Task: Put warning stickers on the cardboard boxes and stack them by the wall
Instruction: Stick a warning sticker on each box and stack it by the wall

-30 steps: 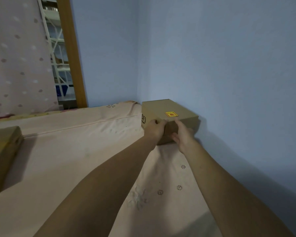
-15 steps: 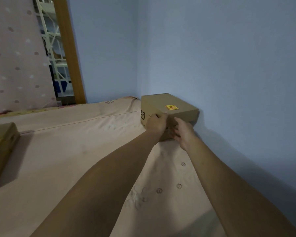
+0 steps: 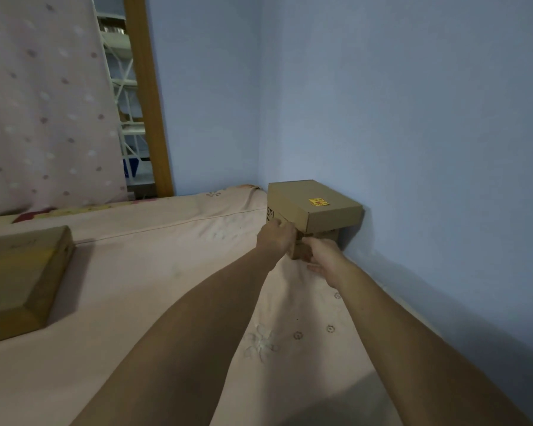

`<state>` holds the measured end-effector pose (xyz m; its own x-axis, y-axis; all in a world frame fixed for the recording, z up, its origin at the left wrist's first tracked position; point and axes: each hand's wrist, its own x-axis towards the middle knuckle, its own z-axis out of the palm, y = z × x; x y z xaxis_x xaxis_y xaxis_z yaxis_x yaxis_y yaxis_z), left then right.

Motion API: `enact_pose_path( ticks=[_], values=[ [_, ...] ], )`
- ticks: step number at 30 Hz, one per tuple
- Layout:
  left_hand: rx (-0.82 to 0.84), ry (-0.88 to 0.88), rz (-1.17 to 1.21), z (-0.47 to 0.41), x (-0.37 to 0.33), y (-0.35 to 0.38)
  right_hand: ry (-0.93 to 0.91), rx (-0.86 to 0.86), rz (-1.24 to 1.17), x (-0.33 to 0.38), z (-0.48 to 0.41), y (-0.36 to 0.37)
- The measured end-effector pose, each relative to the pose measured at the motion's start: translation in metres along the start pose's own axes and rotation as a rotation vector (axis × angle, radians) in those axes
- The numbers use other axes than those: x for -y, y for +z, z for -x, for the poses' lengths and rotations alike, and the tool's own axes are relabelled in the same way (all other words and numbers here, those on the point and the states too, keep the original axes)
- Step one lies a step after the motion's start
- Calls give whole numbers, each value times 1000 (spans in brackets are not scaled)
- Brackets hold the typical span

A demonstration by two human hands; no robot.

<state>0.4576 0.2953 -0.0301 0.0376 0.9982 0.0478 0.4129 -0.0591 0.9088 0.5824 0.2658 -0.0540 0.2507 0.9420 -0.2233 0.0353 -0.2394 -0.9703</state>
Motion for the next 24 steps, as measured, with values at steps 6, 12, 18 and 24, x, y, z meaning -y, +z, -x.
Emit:
enact_pose_path(
  ticks=[6,12,18,24],
  values=[
    [-75,115,-415,34,22,-69,-191,9,460,17,41,34],
    [-137,115,-809,78,46,-172,-323,95,731,38,86,94],
    [-248,-10,-936,128,89,-288,-434,241,871,51,129,182],
    [-378,-180,-890,185,136,-389,-500,367,952,52,171,274]
  ],
)
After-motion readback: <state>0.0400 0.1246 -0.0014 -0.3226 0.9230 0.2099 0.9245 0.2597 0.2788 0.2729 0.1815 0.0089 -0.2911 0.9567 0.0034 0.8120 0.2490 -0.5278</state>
